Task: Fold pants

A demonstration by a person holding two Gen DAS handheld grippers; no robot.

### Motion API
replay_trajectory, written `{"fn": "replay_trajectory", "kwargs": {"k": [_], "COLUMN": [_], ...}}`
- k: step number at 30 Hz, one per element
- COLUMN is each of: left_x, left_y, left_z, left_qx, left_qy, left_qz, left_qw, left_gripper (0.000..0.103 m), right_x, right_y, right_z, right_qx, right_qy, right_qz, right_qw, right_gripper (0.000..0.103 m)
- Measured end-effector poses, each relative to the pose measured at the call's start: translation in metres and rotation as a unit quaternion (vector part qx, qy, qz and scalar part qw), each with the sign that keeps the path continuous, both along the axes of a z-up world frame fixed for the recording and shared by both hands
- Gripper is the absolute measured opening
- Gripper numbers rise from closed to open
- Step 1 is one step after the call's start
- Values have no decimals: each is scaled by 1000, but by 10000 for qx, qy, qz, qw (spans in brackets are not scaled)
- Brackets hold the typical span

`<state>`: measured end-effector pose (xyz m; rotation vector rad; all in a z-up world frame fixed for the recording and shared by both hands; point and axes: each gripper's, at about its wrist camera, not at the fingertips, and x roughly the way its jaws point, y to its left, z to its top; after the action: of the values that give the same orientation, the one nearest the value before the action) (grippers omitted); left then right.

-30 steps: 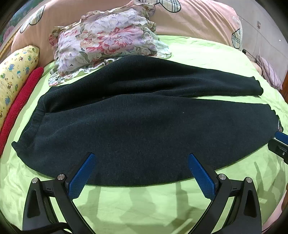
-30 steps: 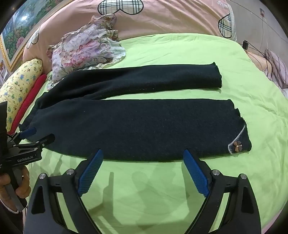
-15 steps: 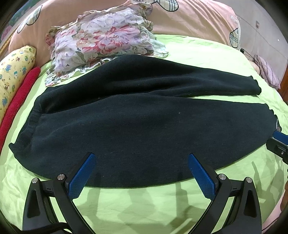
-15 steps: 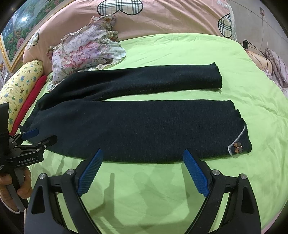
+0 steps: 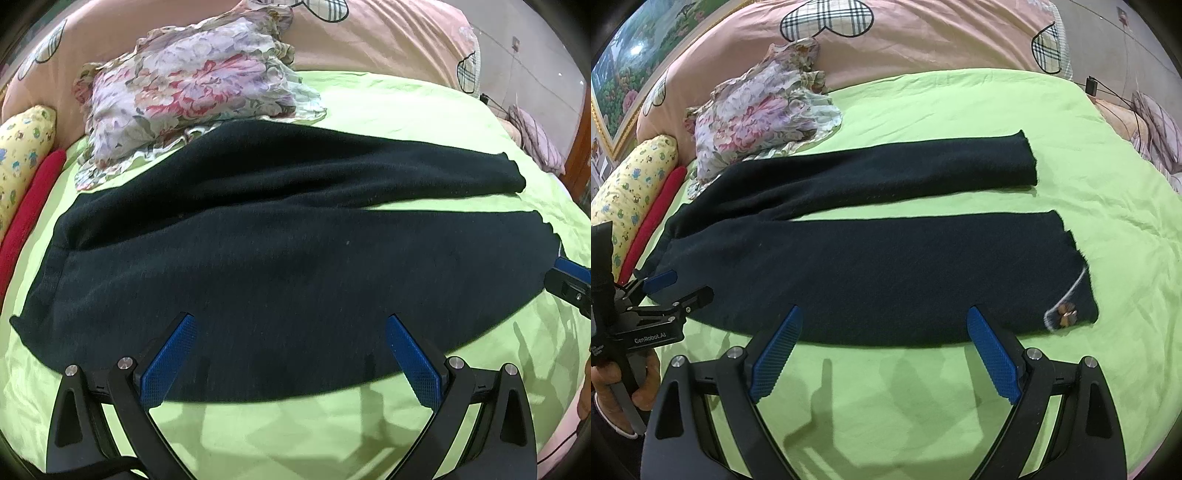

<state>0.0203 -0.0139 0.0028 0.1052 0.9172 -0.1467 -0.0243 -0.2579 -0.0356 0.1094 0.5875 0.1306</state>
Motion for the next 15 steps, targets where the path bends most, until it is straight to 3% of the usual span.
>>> {"fn": "replay_trajectory", "kwargs": {"k": [15], "left_x": [66], "left_y": [-29], "left_z": [31], "left_qx": [38], "left_qy": [-116], "left_qz": [-547], "left_qw": [9984], "left_gripper": [102], "right_x": [46], "right_y": [-61], "right_z": [31], "right_qx": [309], "right_qy": [11], "right_qz": [-211], "right_qw": [9993], "right_gripper": [91]}}
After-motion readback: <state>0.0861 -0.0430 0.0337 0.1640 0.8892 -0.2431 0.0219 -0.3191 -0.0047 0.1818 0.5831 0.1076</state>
